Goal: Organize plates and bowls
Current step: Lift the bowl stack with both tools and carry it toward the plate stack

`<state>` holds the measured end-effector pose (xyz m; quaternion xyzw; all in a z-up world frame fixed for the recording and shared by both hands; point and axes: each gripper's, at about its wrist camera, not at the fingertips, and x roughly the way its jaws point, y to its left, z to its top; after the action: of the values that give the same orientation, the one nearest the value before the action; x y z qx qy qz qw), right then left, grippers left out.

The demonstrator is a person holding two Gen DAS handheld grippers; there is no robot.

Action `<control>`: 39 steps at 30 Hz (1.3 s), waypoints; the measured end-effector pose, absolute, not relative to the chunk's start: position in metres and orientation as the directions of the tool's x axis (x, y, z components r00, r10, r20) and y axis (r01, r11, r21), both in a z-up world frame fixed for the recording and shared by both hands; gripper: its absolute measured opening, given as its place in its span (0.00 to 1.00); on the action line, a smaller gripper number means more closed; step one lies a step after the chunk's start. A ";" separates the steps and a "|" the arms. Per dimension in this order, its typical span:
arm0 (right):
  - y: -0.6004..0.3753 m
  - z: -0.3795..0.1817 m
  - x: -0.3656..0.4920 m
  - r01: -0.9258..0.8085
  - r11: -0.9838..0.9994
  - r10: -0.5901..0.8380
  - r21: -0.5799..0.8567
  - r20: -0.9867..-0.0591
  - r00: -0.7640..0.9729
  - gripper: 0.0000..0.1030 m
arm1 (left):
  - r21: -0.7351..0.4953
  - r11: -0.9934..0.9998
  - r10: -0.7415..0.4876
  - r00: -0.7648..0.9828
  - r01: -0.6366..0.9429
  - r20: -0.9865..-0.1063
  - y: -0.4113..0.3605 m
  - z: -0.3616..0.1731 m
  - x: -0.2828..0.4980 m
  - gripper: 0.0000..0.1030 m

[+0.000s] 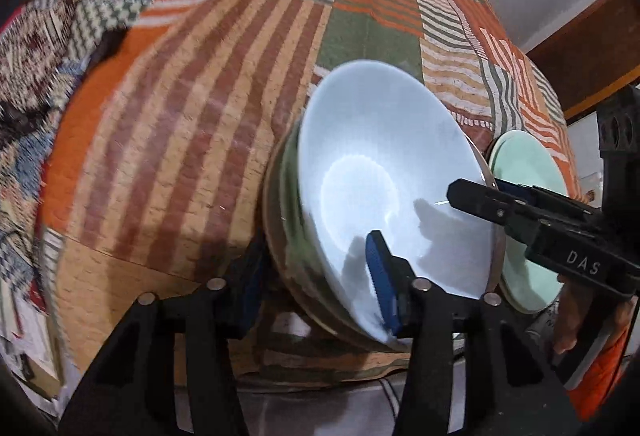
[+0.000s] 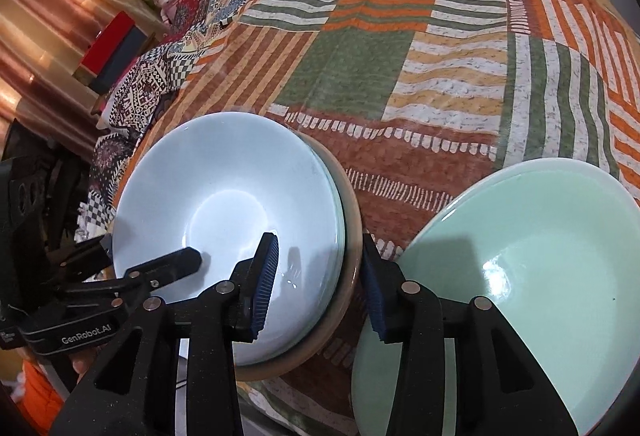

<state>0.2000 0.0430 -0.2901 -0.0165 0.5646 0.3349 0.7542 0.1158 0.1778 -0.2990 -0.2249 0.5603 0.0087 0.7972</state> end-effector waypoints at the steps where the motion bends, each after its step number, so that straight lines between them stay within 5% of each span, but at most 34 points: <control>1: 0.044 -0.290 0.200 -0.526 0.775 0.484 0.350 -0.864 0.138 0.37 | -0.347 0.898 -0.235 0.371 -0.271 -0.898 0.177 -0.300 0.116 0.43; 10: 0.050 -0.290 0.194 -0.540 0.795 0.434 0.277 -0.882 0.186 0.37 | -0.298 0.911 -0.184 0.366 -0.284 -0.912 0.170 -0.296 0.114 0.41; 39: 0.035 -0.260 0.179 -0.483 0.782 0.526 0.393 -0.833 0.174 0.35 | -0.253 0.921 -0.104 0.439 -0.296 -0.892 0.167 -0.253 0.096 0.40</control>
<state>0.1789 0.0347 -0.2605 0.0192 0.5520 0.3293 0.7658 0.0961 0.1667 -0.2527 -0.1899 0.5264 0.0581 0.8267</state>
